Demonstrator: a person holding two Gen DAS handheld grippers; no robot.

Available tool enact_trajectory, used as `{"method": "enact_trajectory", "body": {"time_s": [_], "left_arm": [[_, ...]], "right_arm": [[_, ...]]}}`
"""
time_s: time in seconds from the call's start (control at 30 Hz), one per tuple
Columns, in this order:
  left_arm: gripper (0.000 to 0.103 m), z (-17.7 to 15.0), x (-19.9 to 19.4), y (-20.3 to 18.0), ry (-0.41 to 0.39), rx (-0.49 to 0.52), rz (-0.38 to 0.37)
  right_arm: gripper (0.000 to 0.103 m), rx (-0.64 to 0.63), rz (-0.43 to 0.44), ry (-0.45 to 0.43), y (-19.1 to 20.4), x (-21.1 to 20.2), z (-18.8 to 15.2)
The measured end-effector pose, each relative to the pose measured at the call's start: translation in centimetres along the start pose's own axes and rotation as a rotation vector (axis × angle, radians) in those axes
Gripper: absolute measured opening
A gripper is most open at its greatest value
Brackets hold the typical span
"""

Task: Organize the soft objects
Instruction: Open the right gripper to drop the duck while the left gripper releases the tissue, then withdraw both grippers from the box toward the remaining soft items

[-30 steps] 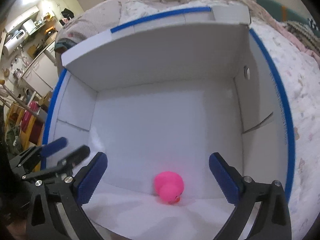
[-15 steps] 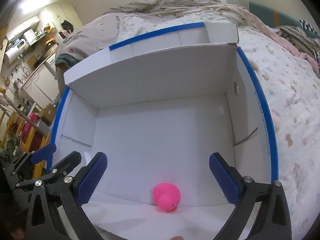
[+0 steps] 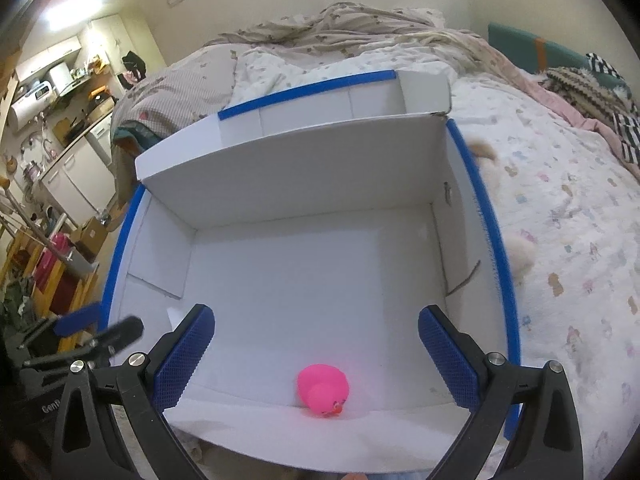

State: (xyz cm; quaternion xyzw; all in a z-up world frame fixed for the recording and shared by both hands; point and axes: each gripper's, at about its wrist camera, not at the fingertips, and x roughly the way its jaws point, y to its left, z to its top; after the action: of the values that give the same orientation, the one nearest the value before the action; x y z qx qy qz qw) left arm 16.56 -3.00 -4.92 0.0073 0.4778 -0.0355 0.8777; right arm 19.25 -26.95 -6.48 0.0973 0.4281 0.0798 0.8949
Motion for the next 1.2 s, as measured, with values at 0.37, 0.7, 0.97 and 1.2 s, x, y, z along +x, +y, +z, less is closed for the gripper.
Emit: {"method": "enact_trajectory", "body": {"time_s": [0.37,0.7,0.97,1.2], "left_arm": [[0.073,-2.3,-2.8,2.6,-0.023,-0.039,0.006],[0.073,-5.3,-4.3,4.3,-0.025,-0.067,0.035],[0.073,-7.2,-4.3,5.9,0.001,-0.110,0.049],[0.073,-7.8,-3.1,7.0,0.054,-0.156,0.043]], "right_arm": [[0.103,0.037,-0.007,-0.021,-0.9,-3.7,-1.8],[0.103,0.027,0.000,0.000,-1.5,-6.5,-5.0],[0.103,0.052,-0.018,0.038,-1.7,-6.9,-6.8],[0.103,0.064,-0.062,0.122,-1.9,-5.2,-7.7]]}}
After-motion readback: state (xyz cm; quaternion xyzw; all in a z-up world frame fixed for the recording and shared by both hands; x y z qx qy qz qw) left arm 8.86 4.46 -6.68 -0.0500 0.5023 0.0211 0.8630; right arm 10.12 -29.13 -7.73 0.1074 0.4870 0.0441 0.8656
